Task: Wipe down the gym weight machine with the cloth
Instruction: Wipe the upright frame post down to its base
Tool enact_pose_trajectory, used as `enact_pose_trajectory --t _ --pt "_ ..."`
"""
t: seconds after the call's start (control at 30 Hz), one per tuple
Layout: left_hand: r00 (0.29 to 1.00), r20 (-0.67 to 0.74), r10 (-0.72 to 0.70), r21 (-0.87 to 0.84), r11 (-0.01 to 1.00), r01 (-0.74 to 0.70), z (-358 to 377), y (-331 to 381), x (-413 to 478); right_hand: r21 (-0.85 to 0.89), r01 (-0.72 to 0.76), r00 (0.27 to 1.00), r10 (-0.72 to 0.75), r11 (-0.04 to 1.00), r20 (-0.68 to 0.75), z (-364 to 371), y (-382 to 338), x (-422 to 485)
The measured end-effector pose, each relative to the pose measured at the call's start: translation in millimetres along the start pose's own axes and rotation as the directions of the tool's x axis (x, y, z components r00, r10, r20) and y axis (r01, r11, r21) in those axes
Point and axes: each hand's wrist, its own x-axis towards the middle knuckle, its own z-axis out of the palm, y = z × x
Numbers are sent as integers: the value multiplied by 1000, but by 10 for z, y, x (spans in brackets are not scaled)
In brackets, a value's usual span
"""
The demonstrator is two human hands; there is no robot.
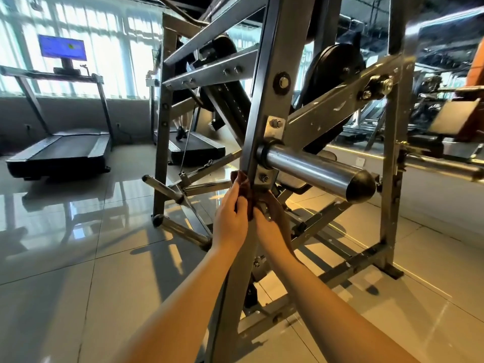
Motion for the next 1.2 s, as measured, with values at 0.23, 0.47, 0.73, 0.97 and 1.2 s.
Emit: enact_pose_trajectory --t 0.23,0.47,0.73,0.97,1.2 --pt "976 94 -195 22 981 194 -105 -408 -529 -149 41 992 -58 988 -111 16 340 -307" --pt "960 128 -248 -128 956 264 -78 -469 -579 -101 49 999 -46 994 28 -144 710 -288" --pt "943 34 -332 -143 932 334 35 -486 -683 -93 159 987 -161 983 -17 -92 1016 -216" --pt "972 -31 -232 -33 973 231 94 -864 -906 -85 107 994 -109 991 -14 63 1086 -234" --pt "929 -45 -366 -6 930 367 40 -1254 -1326 -256 121 993 -115 959 39 42 1342 -318"
